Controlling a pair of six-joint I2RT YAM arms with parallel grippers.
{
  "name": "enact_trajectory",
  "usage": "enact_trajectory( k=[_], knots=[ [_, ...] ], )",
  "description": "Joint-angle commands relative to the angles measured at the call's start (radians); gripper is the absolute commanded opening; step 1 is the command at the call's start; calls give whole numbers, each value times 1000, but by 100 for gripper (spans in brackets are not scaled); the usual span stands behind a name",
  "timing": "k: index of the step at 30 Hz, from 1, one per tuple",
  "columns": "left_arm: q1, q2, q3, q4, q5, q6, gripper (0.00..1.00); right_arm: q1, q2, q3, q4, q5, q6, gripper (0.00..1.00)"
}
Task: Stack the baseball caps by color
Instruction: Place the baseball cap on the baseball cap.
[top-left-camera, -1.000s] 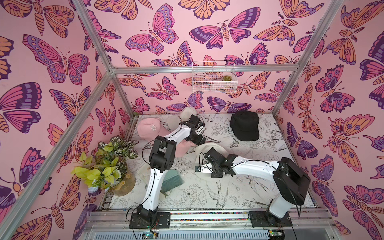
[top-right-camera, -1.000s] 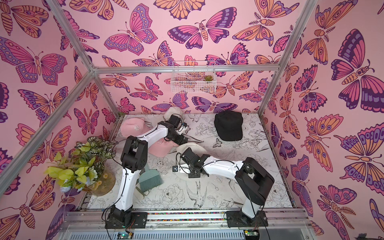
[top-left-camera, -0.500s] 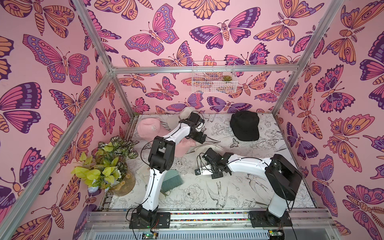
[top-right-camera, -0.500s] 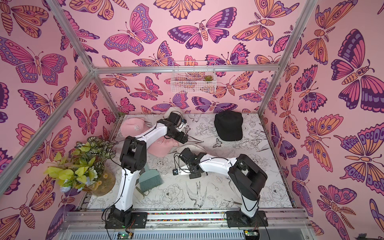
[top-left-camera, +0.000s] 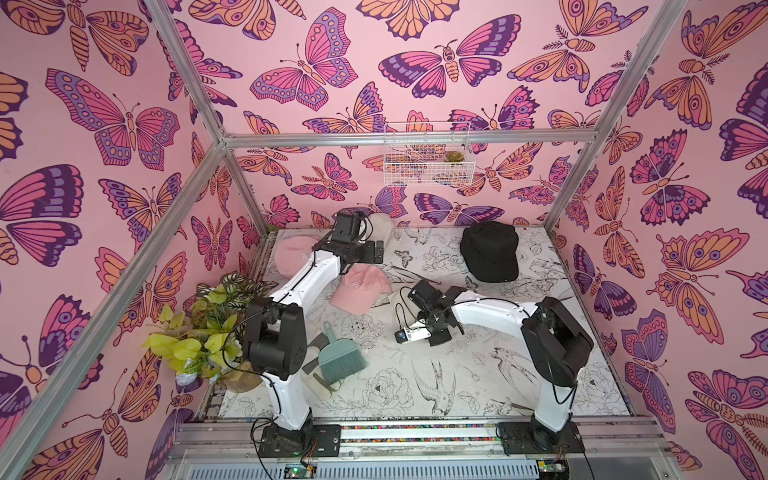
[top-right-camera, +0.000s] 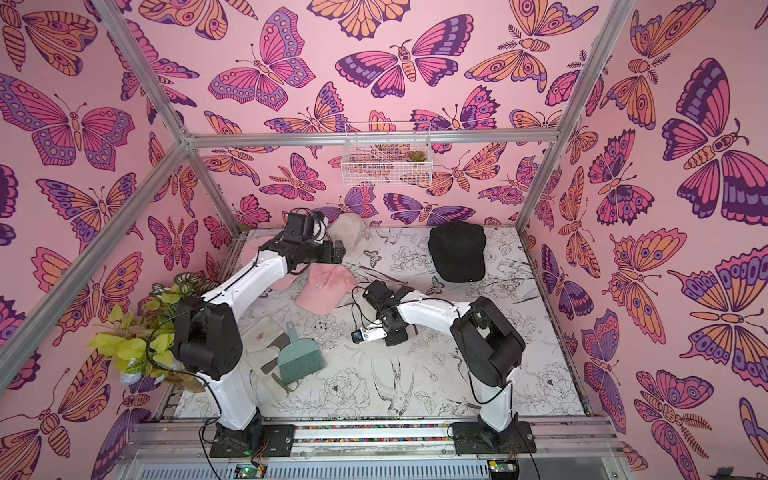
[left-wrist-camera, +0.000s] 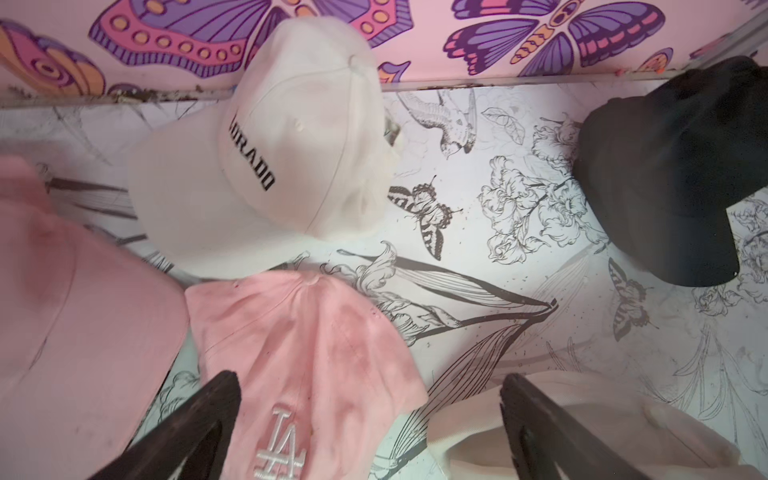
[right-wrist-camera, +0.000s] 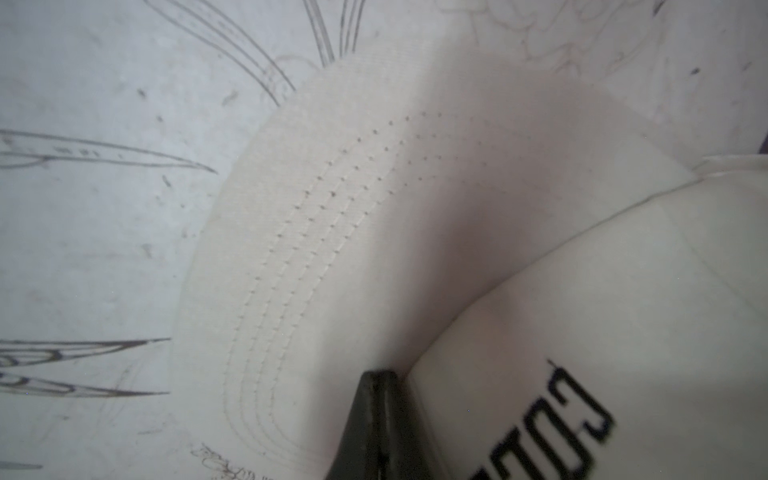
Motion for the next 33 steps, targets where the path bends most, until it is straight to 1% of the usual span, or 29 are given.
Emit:
enact_trajectory(
  k=[1, 4, 6, 11, 17, 19, 21, 25, 28, 29, 31, 33],
  knots=[
    [56, -53, -144, 130, -3, -113, 100, -15, 58, 5, -131, -8, -131, 0],
    [94, -116, -240, 208, -22, -170, 100, -43, 76, 28, -92, -3, -164, 0],
    [111, -135, -268, 231, -43, -196, 100, -61, 104, 71, -93, -1, -181, 0],
    [129, -131, -281, 244, -52, -242, 100, -92, 153, 158, -106, -24, -226, 0],
    [143, -122, -294, 271, -36, -280, 100, -118, 199, 216, -110, -29, -266, 7],
    [150, -122, -295, 280, -20, -287, 100, -118, 204, 231, -116, -22, -271, 12],
    [160, -118, -294, 288, 9, -295, 100, -115, 186, 243, -136, -46, -258, 19],
    [176, -104, -298, 335, 83, -308, 100, -99, 92, 211, -110, -72, -213, 31],
    [174, -85, -290, 363, 88, -320, 100, -92, -6, 150, -54, -105, -140, 41],
    [177, -76, -281, 363, 84, -326, 100, -90, -40, 131, -46, -131, -106, 47],
    [179, -56, -264, 363, 72, -337, 100, -92, -103, 85, -25, -179, -35, 53],
    [180, -36, -248, 363, 56, -355, 100, -91, -168, 9, 44, -195, 33, 59]
  ],
)
